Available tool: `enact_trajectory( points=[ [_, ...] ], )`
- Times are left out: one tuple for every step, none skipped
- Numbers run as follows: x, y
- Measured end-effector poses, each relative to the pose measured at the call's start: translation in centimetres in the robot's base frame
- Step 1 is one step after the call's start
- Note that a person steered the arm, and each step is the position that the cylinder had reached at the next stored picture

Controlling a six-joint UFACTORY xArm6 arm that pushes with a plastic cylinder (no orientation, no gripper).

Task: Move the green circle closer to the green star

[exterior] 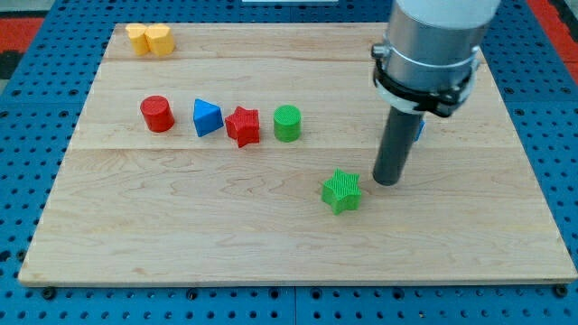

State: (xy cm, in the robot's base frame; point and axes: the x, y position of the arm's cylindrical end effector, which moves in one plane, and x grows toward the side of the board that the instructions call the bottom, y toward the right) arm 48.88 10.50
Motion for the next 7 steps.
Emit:
enact_trajectory(
  points=[
    [0.9, -4.9],
    [5.8, -6.0],
    [5.6, -5.1],
    [1.3, -1.5],
    [-3.9, -0.9],
    [-8.6, -1.2],
    [-12.2, -2.5]
  ],
)
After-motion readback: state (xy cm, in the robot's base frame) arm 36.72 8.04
